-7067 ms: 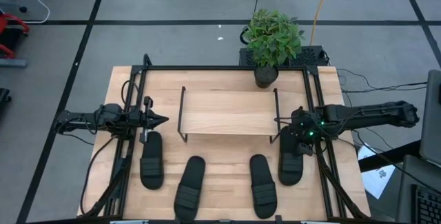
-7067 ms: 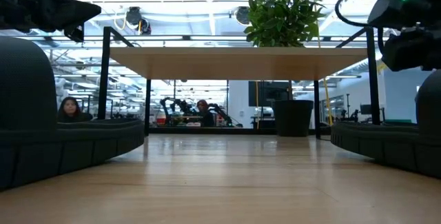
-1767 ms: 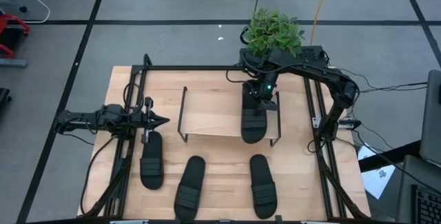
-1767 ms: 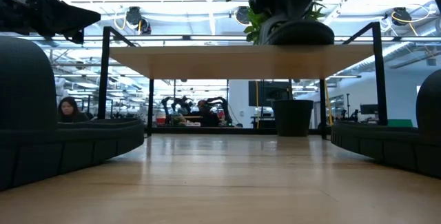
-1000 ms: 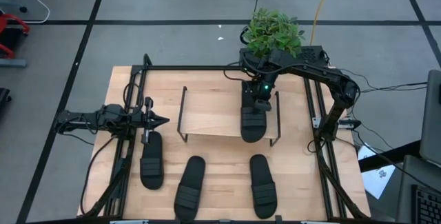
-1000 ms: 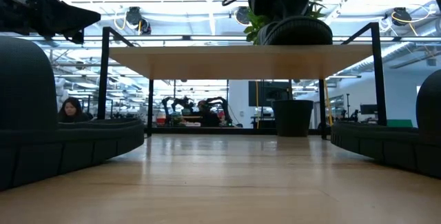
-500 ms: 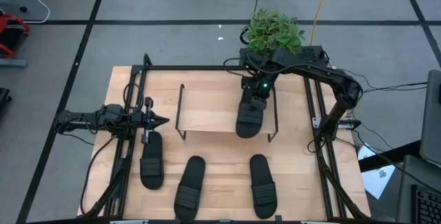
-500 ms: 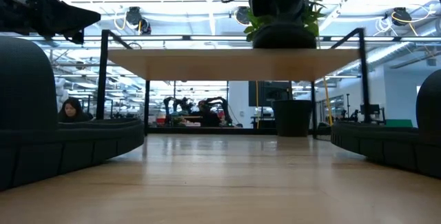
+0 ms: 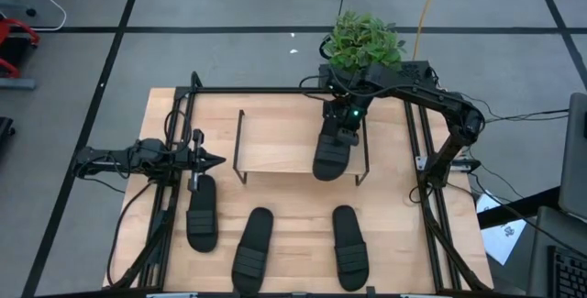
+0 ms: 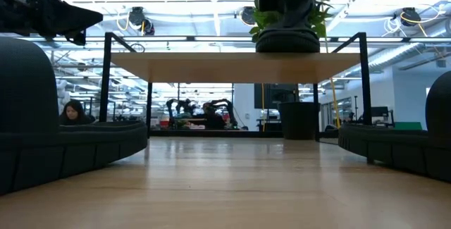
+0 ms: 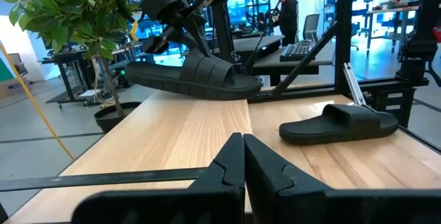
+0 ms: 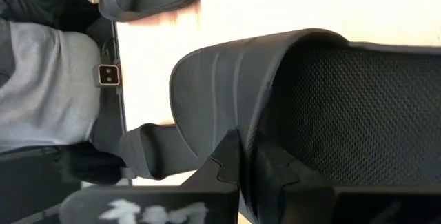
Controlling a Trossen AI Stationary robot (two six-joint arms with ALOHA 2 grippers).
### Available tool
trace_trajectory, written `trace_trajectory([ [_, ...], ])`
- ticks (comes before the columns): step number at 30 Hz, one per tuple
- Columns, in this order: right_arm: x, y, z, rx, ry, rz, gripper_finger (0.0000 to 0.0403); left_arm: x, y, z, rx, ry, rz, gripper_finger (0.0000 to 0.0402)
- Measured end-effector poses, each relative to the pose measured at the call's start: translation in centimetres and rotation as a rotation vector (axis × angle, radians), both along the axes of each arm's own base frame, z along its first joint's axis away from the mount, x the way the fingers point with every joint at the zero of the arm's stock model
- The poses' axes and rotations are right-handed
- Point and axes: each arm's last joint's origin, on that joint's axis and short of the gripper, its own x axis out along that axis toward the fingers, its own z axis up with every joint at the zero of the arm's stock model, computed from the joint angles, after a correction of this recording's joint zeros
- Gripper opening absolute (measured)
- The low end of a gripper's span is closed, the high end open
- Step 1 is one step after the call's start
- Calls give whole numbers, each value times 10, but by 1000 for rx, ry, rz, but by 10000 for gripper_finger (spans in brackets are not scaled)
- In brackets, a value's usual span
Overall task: Pick and place slides into the shelf
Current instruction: Put the top right black slide on the shelf
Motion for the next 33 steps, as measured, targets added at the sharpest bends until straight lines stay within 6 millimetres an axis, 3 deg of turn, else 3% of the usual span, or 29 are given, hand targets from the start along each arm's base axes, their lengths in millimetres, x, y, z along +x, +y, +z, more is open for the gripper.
trace_trajectory([
  [20, -5, -1, -19, -15, 20, 79, 6, 0, 0, 0, -2, 0, 0, 1],
  [33, -3, -4, -20, -45, 14, 63, 88, 0, 0, 0, -2, 0, 1, 1],
])
